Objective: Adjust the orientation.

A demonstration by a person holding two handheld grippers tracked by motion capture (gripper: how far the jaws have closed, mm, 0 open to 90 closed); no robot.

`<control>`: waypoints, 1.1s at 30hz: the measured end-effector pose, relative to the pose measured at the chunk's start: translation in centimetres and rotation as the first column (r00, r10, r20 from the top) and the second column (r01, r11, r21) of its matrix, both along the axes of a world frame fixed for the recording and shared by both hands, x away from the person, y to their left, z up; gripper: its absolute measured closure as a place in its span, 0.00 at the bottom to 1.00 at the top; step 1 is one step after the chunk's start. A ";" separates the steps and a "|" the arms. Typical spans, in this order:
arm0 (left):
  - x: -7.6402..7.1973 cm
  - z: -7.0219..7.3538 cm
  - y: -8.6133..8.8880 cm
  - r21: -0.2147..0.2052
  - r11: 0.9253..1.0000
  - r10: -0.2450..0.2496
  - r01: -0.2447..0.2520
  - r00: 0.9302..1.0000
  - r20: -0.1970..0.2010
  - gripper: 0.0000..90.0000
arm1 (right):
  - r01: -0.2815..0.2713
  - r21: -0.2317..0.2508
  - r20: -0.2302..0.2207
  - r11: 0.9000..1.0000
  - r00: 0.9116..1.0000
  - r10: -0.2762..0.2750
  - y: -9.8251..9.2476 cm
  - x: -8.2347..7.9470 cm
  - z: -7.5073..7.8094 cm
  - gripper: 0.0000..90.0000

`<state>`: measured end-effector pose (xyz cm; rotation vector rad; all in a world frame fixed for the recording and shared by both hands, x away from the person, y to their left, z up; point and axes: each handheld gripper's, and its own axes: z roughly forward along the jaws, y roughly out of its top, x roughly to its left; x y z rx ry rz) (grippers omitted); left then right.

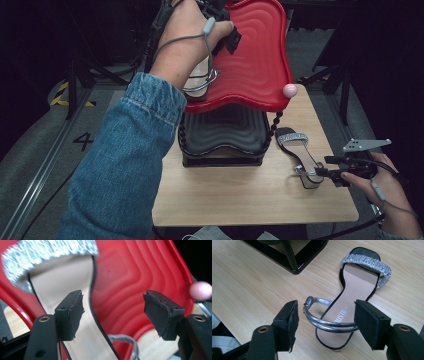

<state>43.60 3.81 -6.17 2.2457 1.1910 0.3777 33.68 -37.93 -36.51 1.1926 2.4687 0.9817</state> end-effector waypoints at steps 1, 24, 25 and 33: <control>-0.3 0.0 0.0 -0.018 1.000 -0.012 0.012 1.000 0.022 0.36 | 0.000 0.001 -0.001 1.000 1.000 0.000 0.0 0.0 0.0 0.41; -5.3 -2.7 0.0 -0.326 0.872 -0.314 0.365 0.928 0.200 0.83 | -0.004 -0.003 -0.003 1.000 1.000 0.004 0.2 0.1 -0.1 0.41; -5.4 -2.9 -0.1 -0.332 0.865 -0.326 0.377 0.924 0.201 0.86 | -0.004 -0.001 -0.004 1.000 1.000 0.004 0.2 0.1 -0.1 0.41; -5.8 -5.4 -0.6 -0.406 0.781 -0.406 0.476 0.879 0.249 1.00 | -0.003 -0.002 -0.006 1.000 1.000 0.003 0.2 0.1 -0.1 0.41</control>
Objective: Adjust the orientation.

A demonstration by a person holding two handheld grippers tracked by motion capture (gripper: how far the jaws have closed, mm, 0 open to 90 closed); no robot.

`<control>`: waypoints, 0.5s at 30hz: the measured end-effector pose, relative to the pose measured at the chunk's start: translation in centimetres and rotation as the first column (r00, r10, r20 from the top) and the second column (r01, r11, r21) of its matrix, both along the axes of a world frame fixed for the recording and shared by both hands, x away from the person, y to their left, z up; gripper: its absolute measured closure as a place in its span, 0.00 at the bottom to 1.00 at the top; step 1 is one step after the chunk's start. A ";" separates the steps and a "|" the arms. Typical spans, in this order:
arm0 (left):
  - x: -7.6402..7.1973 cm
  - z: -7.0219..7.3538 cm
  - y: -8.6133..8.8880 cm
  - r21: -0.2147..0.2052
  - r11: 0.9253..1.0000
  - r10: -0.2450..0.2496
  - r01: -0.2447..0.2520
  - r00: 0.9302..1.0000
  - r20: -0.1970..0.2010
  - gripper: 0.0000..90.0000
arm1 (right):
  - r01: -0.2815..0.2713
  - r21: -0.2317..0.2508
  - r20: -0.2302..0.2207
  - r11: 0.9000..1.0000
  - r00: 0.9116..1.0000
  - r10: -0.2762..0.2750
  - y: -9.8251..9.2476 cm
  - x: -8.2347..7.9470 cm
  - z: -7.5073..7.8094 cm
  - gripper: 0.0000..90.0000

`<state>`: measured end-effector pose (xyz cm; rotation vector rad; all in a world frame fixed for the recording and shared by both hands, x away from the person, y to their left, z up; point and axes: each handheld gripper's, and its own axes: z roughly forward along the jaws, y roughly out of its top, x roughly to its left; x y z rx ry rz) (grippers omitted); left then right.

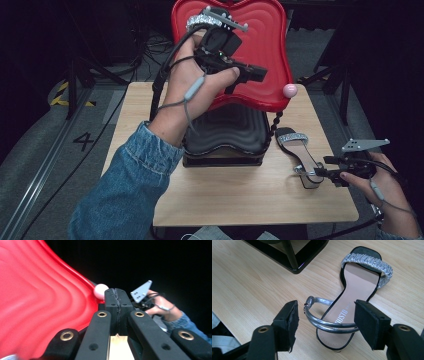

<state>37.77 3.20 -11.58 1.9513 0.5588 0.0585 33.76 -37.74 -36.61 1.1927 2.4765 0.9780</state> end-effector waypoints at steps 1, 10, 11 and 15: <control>0.0 -0.3 -0.1 -0.002 1.000 -0.010 0.010 1.000 0.004 1.00 | -0.001 0.001 0.000 1.000 1.000 0.001 0.0 0.0 0.0 0.41; -0.2 -3.5 -0.1 -0.108 0.991 -0.071 0.080 0.993 0.093 1.00 | -0.001 -0.002 -0.002 1.000 1.000 0.001 0.1 0.0 -0.1 0.41; -0.2 -3.8 0.0 -0.113 0.989 -0.081 0.091 0.992 0.095 1.00 | -0.001 -0.002 -0.002 1.000 1.000 0.001 0.1 0.0 -0.1 0.41; -0.6 -4.9 0.1 -0.120 0.988 -0.085 0.098 0.990 0.113 1.00 | 0.000 -0.002 -0.002 1.000 1.000 0.000 0.1 0.0 -0.1 0.40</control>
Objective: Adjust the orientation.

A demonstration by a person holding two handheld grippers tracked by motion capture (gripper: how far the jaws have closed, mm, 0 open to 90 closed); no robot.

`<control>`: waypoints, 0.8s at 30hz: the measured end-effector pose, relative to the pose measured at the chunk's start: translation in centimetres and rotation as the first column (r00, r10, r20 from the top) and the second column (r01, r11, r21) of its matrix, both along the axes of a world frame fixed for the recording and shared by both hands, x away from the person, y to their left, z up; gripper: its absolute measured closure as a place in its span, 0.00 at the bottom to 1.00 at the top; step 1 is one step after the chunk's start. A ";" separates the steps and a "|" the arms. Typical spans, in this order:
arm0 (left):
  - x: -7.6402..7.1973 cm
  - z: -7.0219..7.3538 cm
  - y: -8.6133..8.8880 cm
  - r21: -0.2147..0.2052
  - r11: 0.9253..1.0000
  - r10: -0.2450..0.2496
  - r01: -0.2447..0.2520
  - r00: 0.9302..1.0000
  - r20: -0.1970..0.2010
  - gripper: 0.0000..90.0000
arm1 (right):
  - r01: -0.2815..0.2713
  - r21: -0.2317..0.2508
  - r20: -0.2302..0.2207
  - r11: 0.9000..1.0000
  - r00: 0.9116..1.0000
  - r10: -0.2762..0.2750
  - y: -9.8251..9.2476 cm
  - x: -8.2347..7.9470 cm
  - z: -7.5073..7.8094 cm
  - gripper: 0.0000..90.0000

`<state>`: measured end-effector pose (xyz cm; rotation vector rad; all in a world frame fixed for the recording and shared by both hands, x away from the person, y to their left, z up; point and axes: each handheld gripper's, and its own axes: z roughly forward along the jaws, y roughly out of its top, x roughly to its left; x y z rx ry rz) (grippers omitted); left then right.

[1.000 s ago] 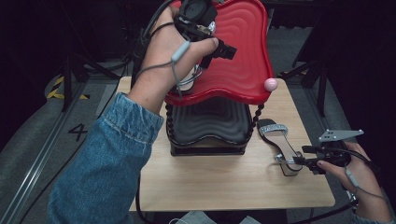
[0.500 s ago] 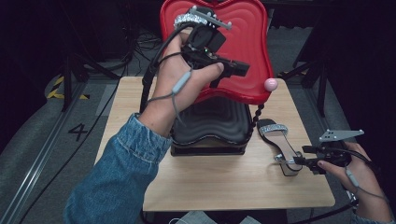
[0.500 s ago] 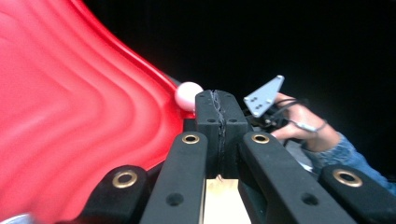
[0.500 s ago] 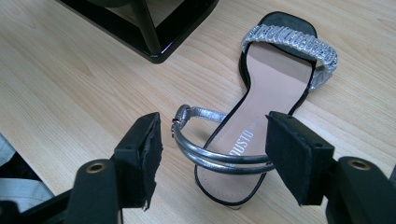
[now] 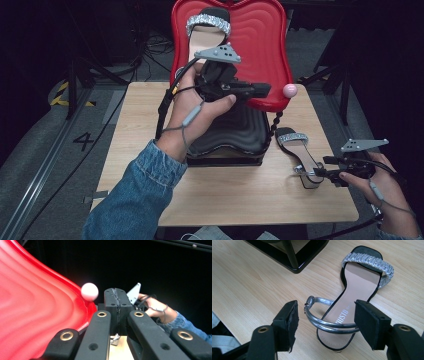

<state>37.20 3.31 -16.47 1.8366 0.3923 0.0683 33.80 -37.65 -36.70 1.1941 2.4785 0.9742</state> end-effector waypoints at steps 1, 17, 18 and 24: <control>0.0 0.0 0.0 0.000 1.000 0.000 0.000 1.000 0.000 1.00 | 0.002 -0.001 -0.002 1.000 1.000 -0.002 0.0 0.0 0.0 0.40; -2.1 -5.1 3.6 0.010 1.000 0.028 -0.028 0.999 0.037 1.00 | -0.011 -0.023 -0.026 1.000 1.000 0.010 1.1 0.4 -0.7 0.40; -2.3 -5.6 3.8 0.007 1.000 0.016 -0.016 0.999 0.041 1.00 | -0.010 -0.023 -0.029 1.000 1.000 0.009 1.1 0.4 -0.8 0.40; -2.4 -8.3 4.3 0.006 1.000 0.016 -0.016 0.999 0.043 1.00 | -0.020 -0.031 -0.036 0.999 0.999 0.019 1.5 0.7 -1.1 0.40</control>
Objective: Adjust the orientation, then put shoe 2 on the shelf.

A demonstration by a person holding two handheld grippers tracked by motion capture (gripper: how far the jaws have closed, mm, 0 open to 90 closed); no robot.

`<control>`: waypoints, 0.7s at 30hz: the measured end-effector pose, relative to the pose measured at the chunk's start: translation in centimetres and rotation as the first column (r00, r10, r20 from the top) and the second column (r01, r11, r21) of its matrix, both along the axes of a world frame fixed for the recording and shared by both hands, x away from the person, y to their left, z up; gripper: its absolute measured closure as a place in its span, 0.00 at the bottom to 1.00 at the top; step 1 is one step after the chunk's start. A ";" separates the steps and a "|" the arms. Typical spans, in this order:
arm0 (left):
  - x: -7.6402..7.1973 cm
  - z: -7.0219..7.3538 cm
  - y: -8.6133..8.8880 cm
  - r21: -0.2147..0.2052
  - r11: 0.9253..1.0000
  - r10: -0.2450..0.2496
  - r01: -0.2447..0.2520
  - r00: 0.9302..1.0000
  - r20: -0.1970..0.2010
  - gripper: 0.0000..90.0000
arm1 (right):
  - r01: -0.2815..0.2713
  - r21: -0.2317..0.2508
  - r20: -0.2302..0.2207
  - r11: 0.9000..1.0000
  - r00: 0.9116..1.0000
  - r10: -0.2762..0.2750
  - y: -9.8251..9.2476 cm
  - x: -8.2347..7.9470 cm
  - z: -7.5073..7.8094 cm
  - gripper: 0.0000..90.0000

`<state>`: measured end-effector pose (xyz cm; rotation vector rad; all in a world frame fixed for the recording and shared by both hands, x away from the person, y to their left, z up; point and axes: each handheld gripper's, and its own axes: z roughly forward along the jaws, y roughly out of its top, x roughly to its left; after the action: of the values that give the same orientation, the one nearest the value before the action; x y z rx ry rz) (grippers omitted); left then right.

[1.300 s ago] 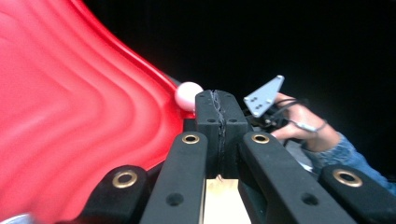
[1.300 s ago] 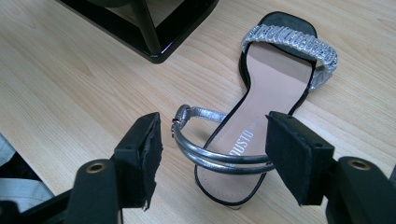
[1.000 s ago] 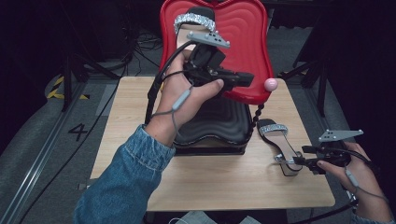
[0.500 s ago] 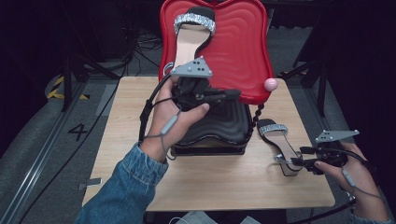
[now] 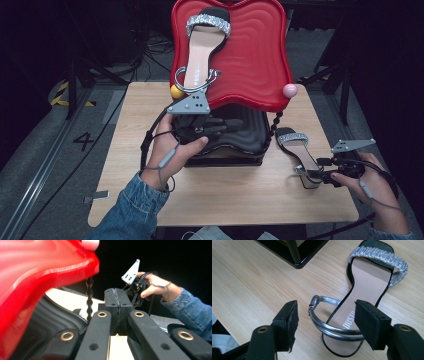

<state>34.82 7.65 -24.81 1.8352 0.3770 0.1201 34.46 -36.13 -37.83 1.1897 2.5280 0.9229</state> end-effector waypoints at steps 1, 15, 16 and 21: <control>0.0 0.0 0.0 0.000 1.000 0.000 0.000 1.000 0.000 1.00 | 0.004 0.000 -0.002 1.000 1.000 -0.004 0.1 0.0 0.0 0.40; 1.0 -6.1 1.2 0.099 0.995 0.028 -0.027 1.000 -0.013 0.78 | 0.218 -0.038 -0.023 0.975 0.975 -0.219 -0.9 3.1 1.3 0.39; 1.1 -6.2 1.2 0.112 0.993 0.027 -0.025 1.000 -0.015 0.74 | 0.232 -0.044 -0.021 0.972 0.972 -0.233 -1.0 3.5 1.4 0.38; 1.6 -7.1 1.4 0.139 0.990 0.029 -0.020 0.997 -0.065 0.54 | 0.301 -0.098 -0.111 0.949 0.944 -0.311 -1.0 6.2 1.5 0.35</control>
<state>36.43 9.03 -31.94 1.9759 0.4475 0.1038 40.65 -37.10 -36.37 1.6011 2.3480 0.6845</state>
